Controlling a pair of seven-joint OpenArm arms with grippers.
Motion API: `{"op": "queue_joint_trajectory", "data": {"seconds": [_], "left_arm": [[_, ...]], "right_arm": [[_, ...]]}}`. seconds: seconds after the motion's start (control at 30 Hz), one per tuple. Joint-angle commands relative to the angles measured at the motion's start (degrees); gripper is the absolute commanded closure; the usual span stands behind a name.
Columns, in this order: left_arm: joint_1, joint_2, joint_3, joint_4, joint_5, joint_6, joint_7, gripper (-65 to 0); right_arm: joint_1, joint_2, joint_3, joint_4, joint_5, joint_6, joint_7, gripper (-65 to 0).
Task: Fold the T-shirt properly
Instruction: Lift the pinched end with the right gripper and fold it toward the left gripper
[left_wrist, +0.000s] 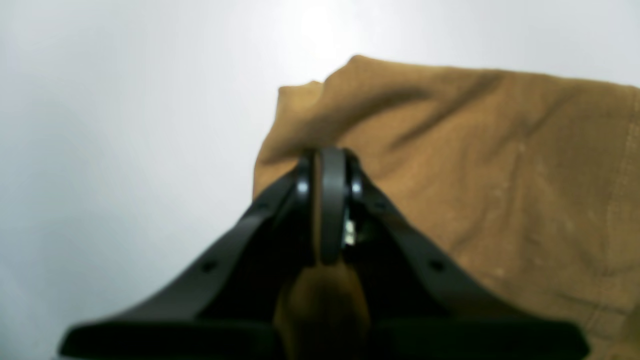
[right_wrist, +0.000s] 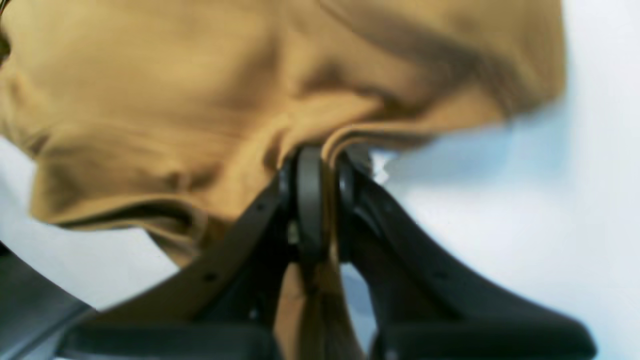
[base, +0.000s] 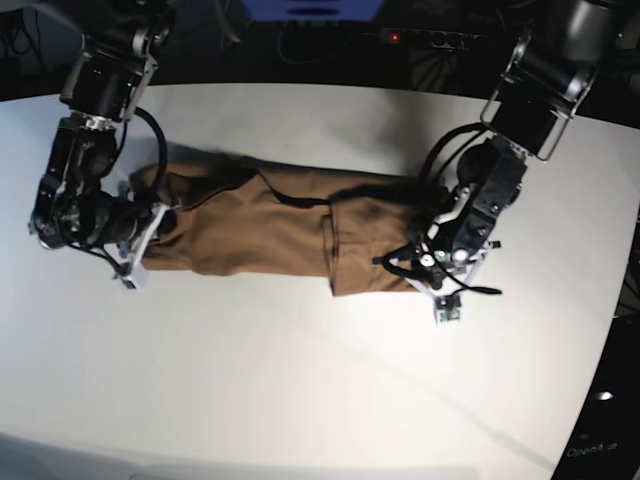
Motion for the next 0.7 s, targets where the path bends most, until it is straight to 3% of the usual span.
{"op": "queue_joint_trajectory", "data": {"seconds": [0.0, 0.23, 0.33, 0.43, 0.67], "left_arm": [[-0.84, -0.15, -0.33, 0.54, -0.3, -0.07, 0.28, -2.3], [-0.75, -0.15, -0.33, 0.45, -0.3, -0.07, 0.28, -2.3], [-0.04, -0.24, -0.33, 0.45, 0.05, -0.07, 0.28, -2.3], [-0.04, -0.24, -0.33, 0.37, 0.05, -0.07, 0.28, -2.3], [0.48, -0.24, -0.33, 0.37, 0.05, -0.07, 0.37, -2.3]], "right_arm": [[1.12, 0.62, -1.56, 1.06, 0.75, 0.43, -0.3, -1.9], [1.47, 1.5, -14.92, 0.97, 0.75, 0.43, 0.45, -1.9], [1.73, 2.12, -19.14, 0.97, 0.75, -7.26, 1.5, -1.9], [3.93, 3.0, -23.8, 0.8, 0.67, -9.81, 1.5, -1.9], [8.06, 6.07, -32.77, 0.71, 0.67, -21.07, 1.5, -1.9]]}}
